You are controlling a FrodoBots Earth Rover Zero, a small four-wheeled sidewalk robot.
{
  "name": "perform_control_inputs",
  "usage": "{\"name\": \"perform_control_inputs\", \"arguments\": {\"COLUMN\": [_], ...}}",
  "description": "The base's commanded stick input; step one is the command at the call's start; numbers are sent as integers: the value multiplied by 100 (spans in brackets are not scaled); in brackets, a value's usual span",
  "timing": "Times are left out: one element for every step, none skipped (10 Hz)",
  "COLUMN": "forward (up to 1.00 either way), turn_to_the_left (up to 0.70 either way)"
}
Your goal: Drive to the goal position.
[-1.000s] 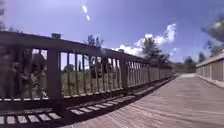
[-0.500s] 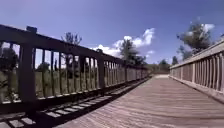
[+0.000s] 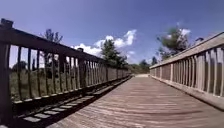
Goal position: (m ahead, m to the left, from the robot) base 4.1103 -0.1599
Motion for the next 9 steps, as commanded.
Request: {"name": "perform_control_inputs", "arguments": {"forward": [5,5,11,32,60,63,70,70,70], "turn_to_the_left": [0,0,0,0,0,0,0,0,0]}}
